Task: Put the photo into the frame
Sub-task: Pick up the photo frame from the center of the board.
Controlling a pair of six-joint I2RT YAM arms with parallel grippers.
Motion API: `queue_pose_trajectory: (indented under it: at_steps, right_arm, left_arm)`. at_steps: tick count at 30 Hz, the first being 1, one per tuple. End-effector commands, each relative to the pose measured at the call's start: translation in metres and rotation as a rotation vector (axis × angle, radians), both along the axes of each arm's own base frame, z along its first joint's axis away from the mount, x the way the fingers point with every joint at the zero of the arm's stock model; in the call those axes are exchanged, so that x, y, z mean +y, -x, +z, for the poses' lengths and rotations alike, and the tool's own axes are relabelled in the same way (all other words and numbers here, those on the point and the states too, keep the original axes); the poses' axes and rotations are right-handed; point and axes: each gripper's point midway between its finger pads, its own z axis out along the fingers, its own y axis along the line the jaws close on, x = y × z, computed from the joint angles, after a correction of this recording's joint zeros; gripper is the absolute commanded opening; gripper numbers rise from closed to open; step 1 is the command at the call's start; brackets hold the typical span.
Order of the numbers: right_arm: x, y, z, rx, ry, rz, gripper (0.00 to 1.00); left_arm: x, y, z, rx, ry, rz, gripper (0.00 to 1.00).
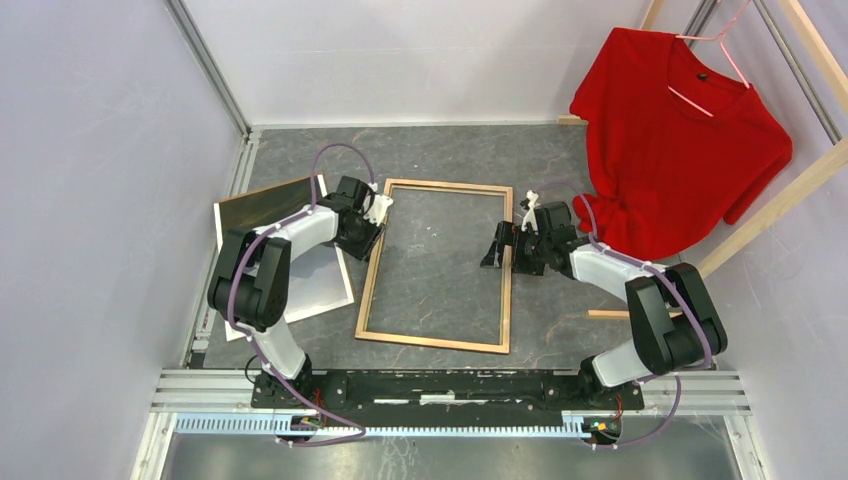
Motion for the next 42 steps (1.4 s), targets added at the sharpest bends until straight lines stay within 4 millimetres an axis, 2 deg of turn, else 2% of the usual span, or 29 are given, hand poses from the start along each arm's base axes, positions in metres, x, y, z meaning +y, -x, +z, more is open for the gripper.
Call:
queue_pose_trajectory:
  at_steps: [1, 4, 7, 10, 12, 15, 18, 24, 29, 36, 39, 42]
  right_arm:
    - [0.028, 0.018, 0.01, 0.056, -0.191, 0.022, 0.98]
    - [0.044, 0.012, 0.051, -0.02, -0.323, 0.042, 0.98]
    - [0.056, 0.009, 0.107, -0.134, -0.468, 0.075, 0.98]
    - [0.065, 0.016, 0.16, -0.225, -0.613, 0.118, 0.97]
    - [0.067, 0.021, 0.186, -0.276, -0.688, 0.141, 0.97]
    - [0.068, 0.033, 0.214, -0.333, -0.796, 0.166, 0.95]
    - [0.067, 0.04, 0.224, -0.338, -0.871, 0.157, 0.94]
    - [0.065, 0.042, 0.222, -0.31, -0.942, 0.124, 0.92]
    - [0.066, 0.036, 0.218, -0.313, -0.931, 0.093, 0.92]
    - [0.071, 0.029, 0.226, -0.323, -0.913, 0.098, 0.92]
    - [0.071, 0.029, 0.233, -0.329, -0.911, 0.106, 0.91]
    - [0.072, 0.03, 0.245, -0.342, -0.928, 0.12, 0.91]
  left_arm:
    - [-0.022, 0.014, -0.03, 0.088, 0.032, -0.063, 0.45]
    - [-0.033, 0.018, -0.035, 0.107, 0.035, -0.089, 0.44]
    - [-0.042, 0.023, -0.037, 0.122, 0.046, -0.114, 0.45]
    - [-0.048, 0.026, -0.037, 0.129, 0.067, -0.129, 0.45]
    - [-0.051, 0.028, -0.036, 0.14, 0.081, -0.138, 0.45]
    - [-0.053, 0.029, -0.034, 0.146, 0.092, -0.146, 0.45]
    - [-0.053, 0.029, -0.031, 0.142, 0.091, -0.154, 0.45]
    - [-0.05, 0.03, -0.03, 0.137, 0.079, -0.16, 0.45]
    - [-0.049, 0.031, -0.028, 0.132, 0.079, -0.16, 0.45]
    - [-0.045, 0.027, -0.023, 0.111, 0.056, -0.157, 0.45]
    - [-0.035, 0.02, -0.012, 0.081, 0.013, -0.153, 0.47]
    - [-0.024, -0.003, 0.024, 0.003, -0.005, -0.131, 0.61]
